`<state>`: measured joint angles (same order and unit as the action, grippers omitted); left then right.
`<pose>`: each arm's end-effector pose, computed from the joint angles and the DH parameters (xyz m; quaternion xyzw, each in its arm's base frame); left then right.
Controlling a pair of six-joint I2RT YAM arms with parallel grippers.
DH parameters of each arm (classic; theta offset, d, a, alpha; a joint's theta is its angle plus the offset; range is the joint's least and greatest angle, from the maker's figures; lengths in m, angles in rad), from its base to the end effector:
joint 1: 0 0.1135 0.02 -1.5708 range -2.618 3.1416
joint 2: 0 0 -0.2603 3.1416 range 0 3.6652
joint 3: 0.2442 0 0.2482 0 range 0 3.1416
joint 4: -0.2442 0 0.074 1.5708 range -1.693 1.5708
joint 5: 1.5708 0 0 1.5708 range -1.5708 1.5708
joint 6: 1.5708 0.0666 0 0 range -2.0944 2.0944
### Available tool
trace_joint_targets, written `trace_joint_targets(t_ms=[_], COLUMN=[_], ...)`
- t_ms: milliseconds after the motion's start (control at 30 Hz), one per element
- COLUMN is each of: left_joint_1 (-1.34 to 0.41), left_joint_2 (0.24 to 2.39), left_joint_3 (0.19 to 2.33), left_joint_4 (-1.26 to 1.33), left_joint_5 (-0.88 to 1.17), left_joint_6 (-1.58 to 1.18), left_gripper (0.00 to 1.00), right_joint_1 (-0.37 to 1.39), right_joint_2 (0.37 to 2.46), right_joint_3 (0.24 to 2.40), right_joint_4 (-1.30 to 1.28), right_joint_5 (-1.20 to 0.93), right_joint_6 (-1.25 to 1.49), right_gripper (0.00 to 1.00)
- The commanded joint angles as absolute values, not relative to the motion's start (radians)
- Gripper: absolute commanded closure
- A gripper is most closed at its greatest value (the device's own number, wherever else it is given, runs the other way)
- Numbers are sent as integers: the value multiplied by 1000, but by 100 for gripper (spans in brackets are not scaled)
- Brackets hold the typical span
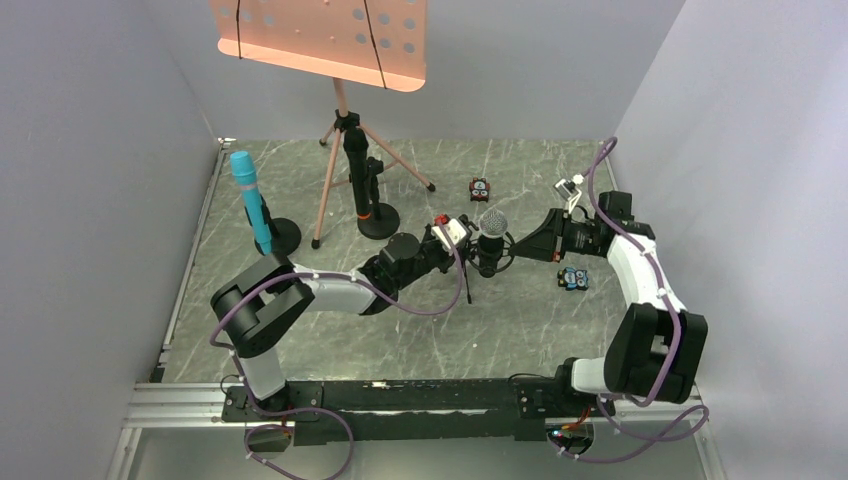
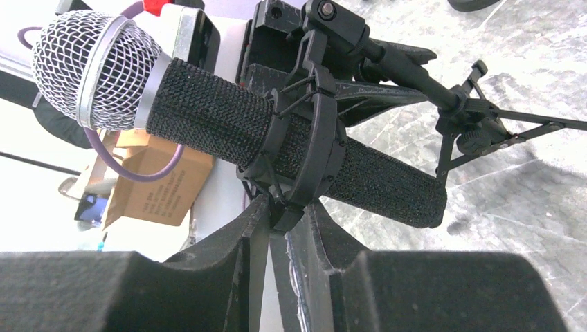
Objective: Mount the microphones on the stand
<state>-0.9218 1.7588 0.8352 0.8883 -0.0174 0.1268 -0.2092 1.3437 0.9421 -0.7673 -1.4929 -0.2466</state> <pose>0.2440 -0.3198 0.2083 0.3549 0.6258 -0.2631 0.6428 0.2461 0.0156 0.2553 -0.1490 0.7167 0.6151 0.2931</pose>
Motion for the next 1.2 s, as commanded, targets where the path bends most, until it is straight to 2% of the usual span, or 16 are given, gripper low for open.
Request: trace_joint_targets(t_ms=[0,133,267,333,433,500,600,667,733,800,900,1033,1167], left_joint_1=[-925,-924,-924,-924,-921,-918,-914,-914,-914,-914,-915,-914,-914], left_joint_2=[1777,1788,1801,1809,1821,1828,1827,1822,1815,1804,1782,1735,1671], left_joint_3=[880,893,917,940,966,973,962,952,949,950,953,943,910], left_joint_4=[790,766,727,698,670,658,668,676,675,669,656,631,604], left_joint_5=[-39,-44,-25,-20,-20,-18,-18,-21,-24,-21,-19,-33,-50], left_joint_6=[183,181,158,148,137,124,115,112,110,105,95,83,77], left_gripper=[92,92,91,91,91,91,90,88,86,80,60,38,25], right_joint_1=[-218,-219,-221,-225,-226,-237,-269,-289,-303,-311,-321,-328,-328], right_joint_2=[1361,1376,1392,1405,1431,1447,1461,1466,1469,1464,1425,1295,1126], right_joint_3=[1031,1007,946,940,980,1016,1060,1082,1103,1117,1127,1091,1027], right_joint_4=[-1033,-996,-817,-792,-883,-971,-1091,-1178,-1271,-1320,-1298,-1063,-824], right_joint_5=[-1649,-1605,-1525,-1491,-1462,-1453,-1449,-1442,-1425,-1408,-1374,-1278,-1185], right_joint_6=[-534,-510,-343,-329,-426,-519,-647,-752,-862,-921,-905,-699,-533], right_gripper=[73,73,70,67,59,48,26,2,0,0,0,0,0])
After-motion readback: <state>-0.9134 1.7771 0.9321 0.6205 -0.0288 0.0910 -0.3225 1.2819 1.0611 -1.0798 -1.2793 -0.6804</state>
